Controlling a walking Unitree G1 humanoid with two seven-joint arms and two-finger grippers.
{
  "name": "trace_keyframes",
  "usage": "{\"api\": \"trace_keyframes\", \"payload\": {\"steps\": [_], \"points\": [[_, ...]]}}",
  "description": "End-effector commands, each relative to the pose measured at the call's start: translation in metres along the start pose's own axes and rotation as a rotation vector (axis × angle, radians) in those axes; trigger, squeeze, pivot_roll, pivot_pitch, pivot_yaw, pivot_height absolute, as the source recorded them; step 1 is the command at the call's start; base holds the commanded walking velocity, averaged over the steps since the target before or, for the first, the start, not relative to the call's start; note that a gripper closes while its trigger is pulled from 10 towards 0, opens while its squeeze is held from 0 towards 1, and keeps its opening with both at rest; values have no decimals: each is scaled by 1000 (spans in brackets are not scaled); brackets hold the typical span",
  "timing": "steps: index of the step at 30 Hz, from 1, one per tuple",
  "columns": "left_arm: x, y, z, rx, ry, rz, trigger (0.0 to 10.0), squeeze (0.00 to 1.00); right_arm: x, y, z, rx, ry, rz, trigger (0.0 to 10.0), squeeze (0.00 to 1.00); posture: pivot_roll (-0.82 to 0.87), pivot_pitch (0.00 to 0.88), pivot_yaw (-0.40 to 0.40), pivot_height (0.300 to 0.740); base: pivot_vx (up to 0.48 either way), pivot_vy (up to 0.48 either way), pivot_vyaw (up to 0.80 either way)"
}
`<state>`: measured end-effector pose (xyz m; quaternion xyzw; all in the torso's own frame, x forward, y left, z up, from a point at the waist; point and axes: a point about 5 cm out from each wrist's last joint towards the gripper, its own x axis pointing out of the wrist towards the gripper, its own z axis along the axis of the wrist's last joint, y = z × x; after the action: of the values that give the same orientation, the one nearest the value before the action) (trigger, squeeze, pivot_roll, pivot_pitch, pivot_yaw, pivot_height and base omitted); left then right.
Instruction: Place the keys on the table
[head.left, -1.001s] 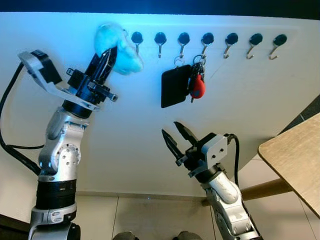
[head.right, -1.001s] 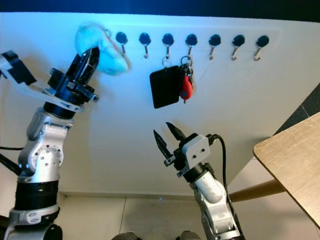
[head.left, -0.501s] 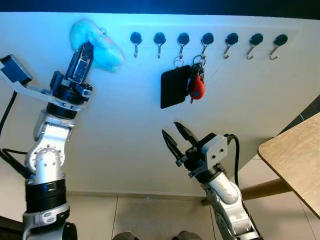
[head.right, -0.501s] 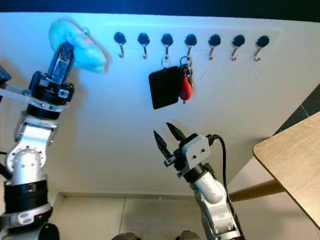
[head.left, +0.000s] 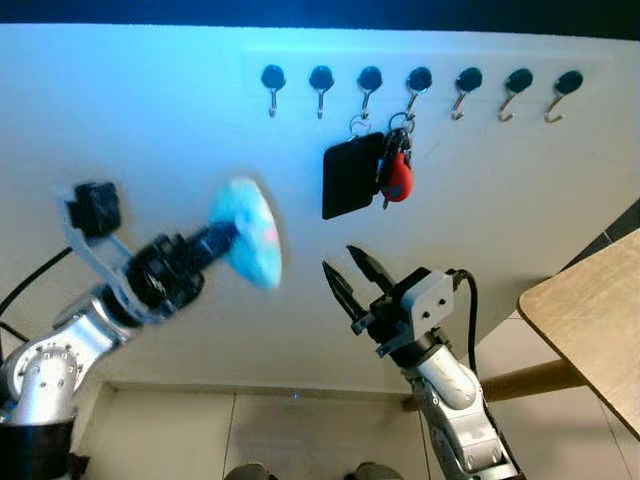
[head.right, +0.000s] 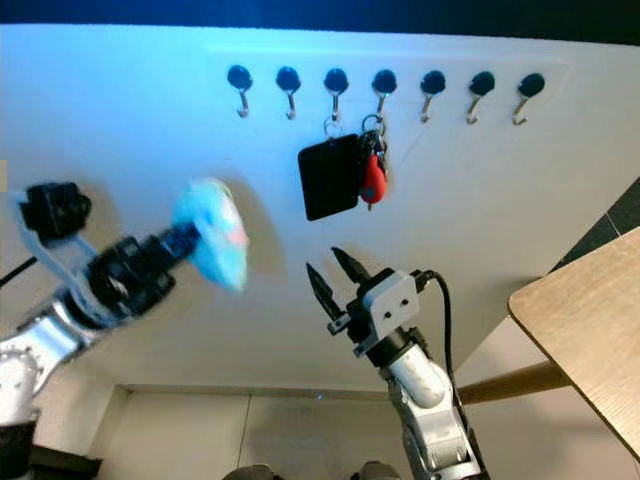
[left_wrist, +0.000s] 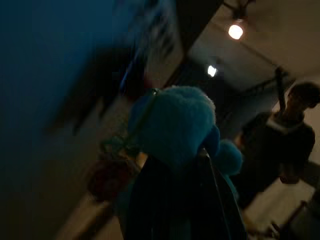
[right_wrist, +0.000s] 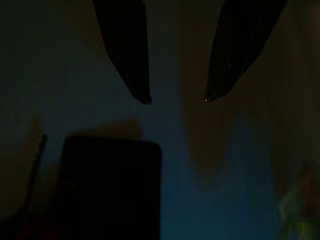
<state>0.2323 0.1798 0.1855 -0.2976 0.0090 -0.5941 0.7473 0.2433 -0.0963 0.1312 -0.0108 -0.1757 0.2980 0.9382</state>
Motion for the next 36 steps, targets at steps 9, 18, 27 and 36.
{"api": "trace_keyframes", "payload": {"steps": [9, 18, 27, 36], "points": [[-52, 57, -68, 205, 349, 475, 0, 0, -45, -2, -59, 69, 353, -30, 10000, 0, 38, 80, -3, 740, 0, 0, 0], [-107, 98, -134, 193, 534, 1149, 10000, 0, -123, -31, -138, 373, 791, -589, 10000, 0, 28, 71, 6, 740, 0, 0, 0], [-87, 110, -173, 186, 639, 1254, 10000, 0, -173, -37, -154, 390, 929, -978, 10000, 0, 22, 57, -12, 740, 0, 0, 0], [-85, 111, -181, 134, 559, 1317, 10000, 0, -167, -30, -161, 395, 965, -895, 10000, 0, 24, 65, -14, 740, 0, 0, 0]]}}
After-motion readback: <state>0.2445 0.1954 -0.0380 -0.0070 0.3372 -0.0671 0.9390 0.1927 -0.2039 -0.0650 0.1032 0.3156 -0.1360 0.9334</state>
